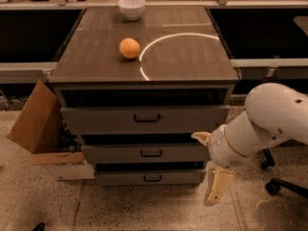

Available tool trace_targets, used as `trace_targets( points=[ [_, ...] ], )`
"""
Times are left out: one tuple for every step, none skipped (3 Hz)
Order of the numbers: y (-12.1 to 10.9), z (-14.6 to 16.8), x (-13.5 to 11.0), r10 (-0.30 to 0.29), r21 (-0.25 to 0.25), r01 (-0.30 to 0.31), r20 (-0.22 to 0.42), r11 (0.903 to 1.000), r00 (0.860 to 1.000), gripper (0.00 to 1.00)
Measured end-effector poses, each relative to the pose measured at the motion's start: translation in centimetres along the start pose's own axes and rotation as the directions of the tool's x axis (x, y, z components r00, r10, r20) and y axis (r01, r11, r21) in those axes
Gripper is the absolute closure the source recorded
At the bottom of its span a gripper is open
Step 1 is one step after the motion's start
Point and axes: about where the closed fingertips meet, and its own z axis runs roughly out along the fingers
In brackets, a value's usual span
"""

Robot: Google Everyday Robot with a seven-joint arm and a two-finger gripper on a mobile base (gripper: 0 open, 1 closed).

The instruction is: Open bottom drawer

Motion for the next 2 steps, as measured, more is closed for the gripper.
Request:
trace_targets(
  points=[
    [0.4,5.7,2.1,-0.058,-0.047,0.057,-0.003,0.9973,0.998,0.00],
    [1.1,11.9,4.2,-0.088,-0.104,0.094,0.057,0.9901,0.994,0.00]
  ],
)
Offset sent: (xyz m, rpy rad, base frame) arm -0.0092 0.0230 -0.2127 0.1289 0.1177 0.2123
